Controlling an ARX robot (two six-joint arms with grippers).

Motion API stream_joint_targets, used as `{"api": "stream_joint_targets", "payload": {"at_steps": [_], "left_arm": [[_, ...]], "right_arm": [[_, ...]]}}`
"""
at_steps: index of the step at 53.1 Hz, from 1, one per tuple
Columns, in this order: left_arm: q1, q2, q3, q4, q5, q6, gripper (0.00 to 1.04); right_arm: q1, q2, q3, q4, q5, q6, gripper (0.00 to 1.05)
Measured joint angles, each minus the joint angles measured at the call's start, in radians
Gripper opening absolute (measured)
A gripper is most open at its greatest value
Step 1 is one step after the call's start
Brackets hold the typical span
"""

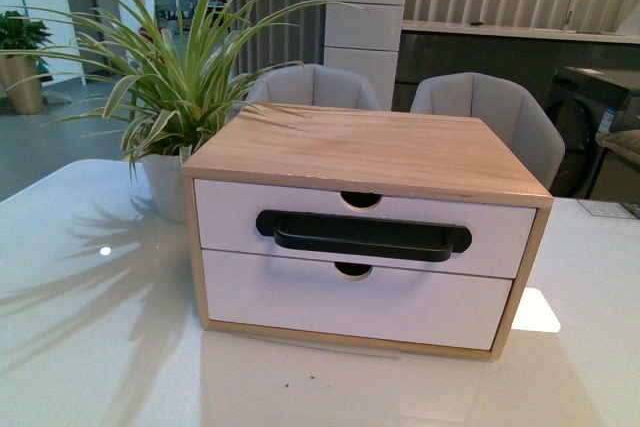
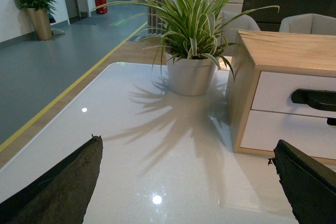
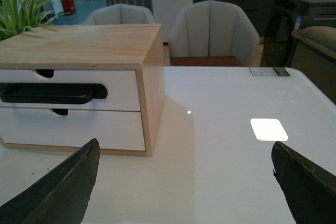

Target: Pull drawer

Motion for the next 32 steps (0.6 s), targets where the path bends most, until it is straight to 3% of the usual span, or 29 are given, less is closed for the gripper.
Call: {"api": "stream_joint_targets", "payload": {"at_steps": [32], "left_arm": [[0.000,0.000,0.000,0.000,0.000,0.000,0.97]], "right_arm": [[0.000,0.000,0.000,0.000,0.000,0.000,0.96]]}}
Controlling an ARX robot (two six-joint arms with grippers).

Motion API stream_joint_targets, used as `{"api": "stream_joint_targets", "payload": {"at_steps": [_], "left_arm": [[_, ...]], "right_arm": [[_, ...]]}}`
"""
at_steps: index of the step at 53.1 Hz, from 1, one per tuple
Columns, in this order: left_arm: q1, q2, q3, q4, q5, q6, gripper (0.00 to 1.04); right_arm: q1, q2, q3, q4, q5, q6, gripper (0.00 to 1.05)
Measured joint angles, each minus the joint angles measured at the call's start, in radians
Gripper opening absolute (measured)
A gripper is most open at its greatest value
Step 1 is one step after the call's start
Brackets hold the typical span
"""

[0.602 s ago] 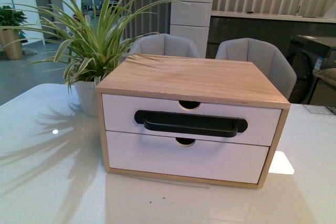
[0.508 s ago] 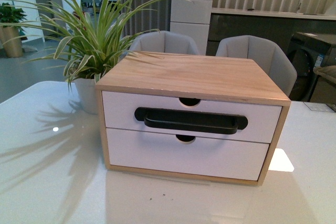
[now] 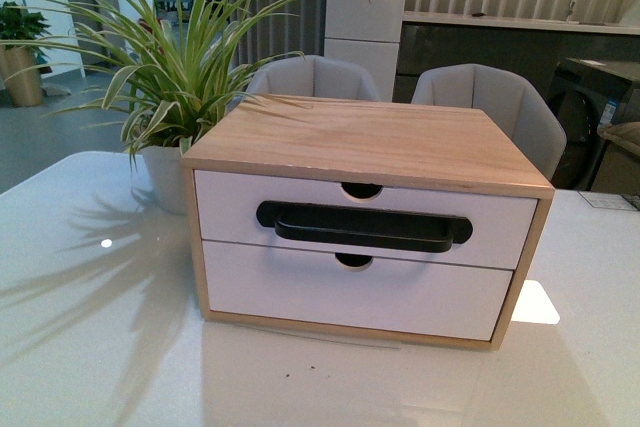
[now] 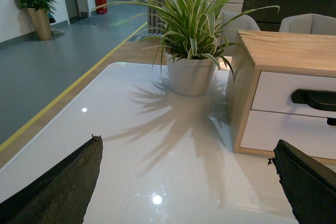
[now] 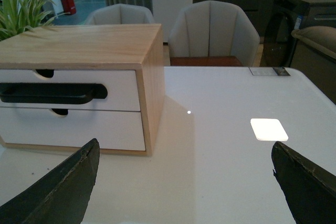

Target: Pull drawer

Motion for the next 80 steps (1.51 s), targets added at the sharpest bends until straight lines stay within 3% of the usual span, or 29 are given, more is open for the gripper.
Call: {"api": "stream_joint_targets", "payload": {"at_steps": [21,24,28,38,42,47,51,62,80], "left_arm": [[0.000,0.000,0.000,0.000,0.000,0.000,0.97],[-0.007,0.010,0.000,-0.003,-0.036,-0.007,0.97],[-0.029,0.107,0.002,0.076,-0.049,-0.008,0.97],[-0.091,0.470,0.073,0.362,0.095,0.082,0.97],[-0.107,0.695,0.150,0.492,0.229,0.177,0.97],[-0.135,0.929,0.244,0.526,0.379,0.304,0.97],[-0.164,1.054,0.324,0.477,0.474,0.407,0.97],[-0.225,1.258,0.522,0.278,0.613,0.634,0.97],[-0.286,1.501,0.783,0.060,0.675,0.849,0.97]], "right_arm": [[0.000,0.000,0.000,0.000,0.000,0.000,0.96],[0.004,0.006,0.001,-0.003,-0.002,0.013,0.96],[0.037,0.095,0.010,0.058,-0.005,0.042,0.96],[0.082,0.423,0.143,0.219,-0.110,-0.030,0.96],[0.087,0.614,0.253,0.202,-0.174,-0.117,0.96],[0.100,0.816,0.378,0.142,-0.221,-0.234,0.96],[0.113,0.935,0.453,0.091,-0.238,-0.325,0.96],[0.140,1.109,0.597,-0.016,-0.276,-0.504,0.96],[0.165,1.302,0.766,-0.108,-0.323,-0.715,0.96]]}}
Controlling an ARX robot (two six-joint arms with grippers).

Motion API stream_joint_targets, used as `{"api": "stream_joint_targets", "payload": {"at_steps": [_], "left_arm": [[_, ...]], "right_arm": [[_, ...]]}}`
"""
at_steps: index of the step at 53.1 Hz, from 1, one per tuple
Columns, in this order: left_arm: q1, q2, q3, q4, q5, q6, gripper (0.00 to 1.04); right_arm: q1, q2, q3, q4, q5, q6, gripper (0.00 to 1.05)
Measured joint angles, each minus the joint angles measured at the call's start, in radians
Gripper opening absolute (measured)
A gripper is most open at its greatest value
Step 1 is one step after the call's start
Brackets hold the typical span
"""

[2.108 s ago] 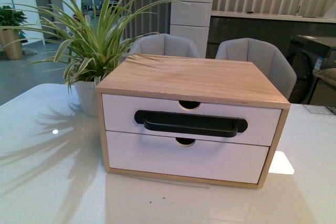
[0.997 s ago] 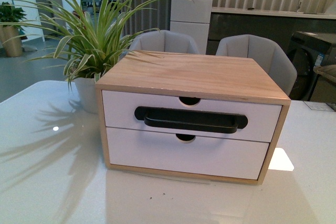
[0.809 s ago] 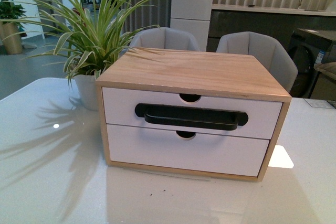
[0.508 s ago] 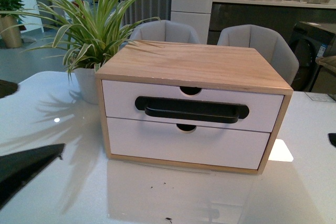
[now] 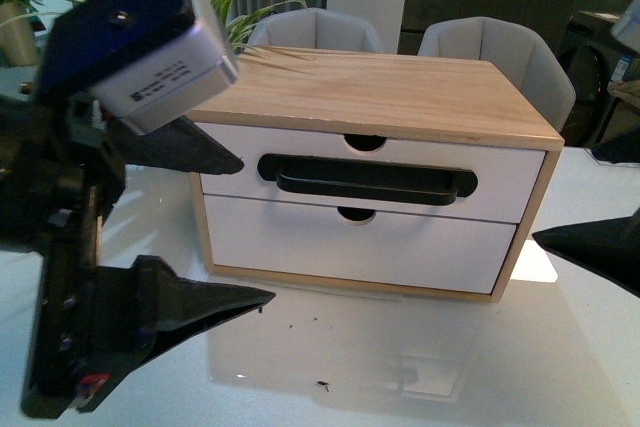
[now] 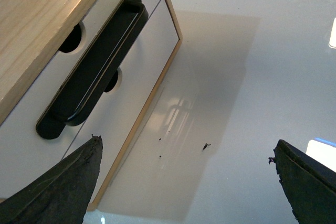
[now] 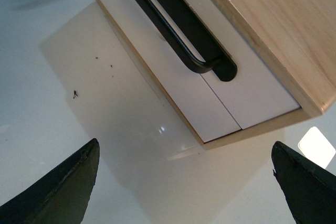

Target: Pull drawer

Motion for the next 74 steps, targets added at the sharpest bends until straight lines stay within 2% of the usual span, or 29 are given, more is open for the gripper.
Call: {"api": "stream_joint_targets", "payload": {"at_steps": [18,36,74], "left_arm": [[-0.026,0.183,0.203,-0.103,-0.011,0.075,0.97],[-0.029,0.309,0.357,-0.166,-0.022,0.090,0.97],[-0.047,0.409,0.453,-0.238,-0.051,0.164,0.97]], "right_arm": [[0.037,0.162,0.126,-0.040,-0.047,-0.096,0.96],[0.071,0.303,0.272,-0.090,-0.074,-0.128,0.96],[0.107,0.438,0.380,-0.109,-0.082,-0.141,0.96]]}}
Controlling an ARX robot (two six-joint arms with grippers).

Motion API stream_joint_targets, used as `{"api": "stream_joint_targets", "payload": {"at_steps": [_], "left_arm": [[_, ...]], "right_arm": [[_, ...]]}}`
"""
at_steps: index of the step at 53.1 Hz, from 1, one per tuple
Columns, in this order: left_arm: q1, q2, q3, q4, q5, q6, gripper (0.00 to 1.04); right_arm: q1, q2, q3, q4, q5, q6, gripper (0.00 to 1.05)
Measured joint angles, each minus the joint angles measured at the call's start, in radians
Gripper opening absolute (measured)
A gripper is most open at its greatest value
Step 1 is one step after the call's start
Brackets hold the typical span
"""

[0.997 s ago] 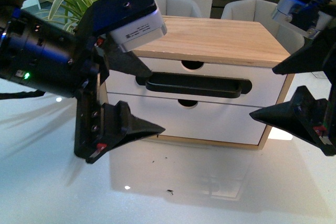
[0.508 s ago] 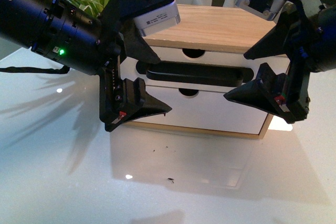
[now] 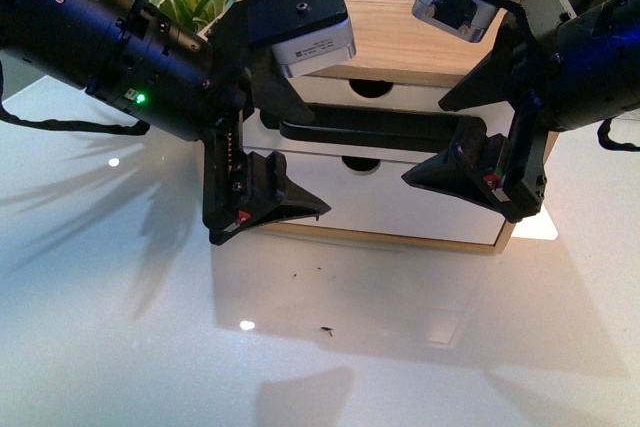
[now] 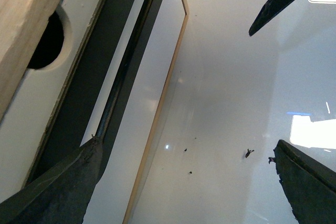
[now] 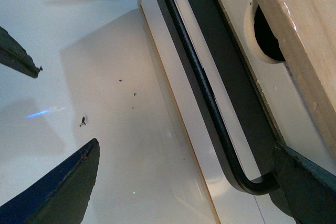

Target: Pull drawer

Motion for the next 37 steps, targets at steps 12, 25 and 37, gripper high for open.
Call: {"api": "stream_joint_targets", "payload": {"at_steps": [12,25,37], "left_arm": [[-0.027,0.032,0.032,-0.022,-0.015,0.019,0.97],[-0.033,0.068,0.079,-0.033,-0.053,0.057,0.97],[-0.034,0.086,0.093,-0.033,-0.084,0.088,0.97]], "right_arm": [[-0.008,0.007,0.001,0.005,-0.014,0.000,0.96],[-0.015,0.011,0.008,0.003,-0.015,0.000,0.96],[-0.010,0.036,0.033,-0.003,-0.015,0.000,0.96]]}}
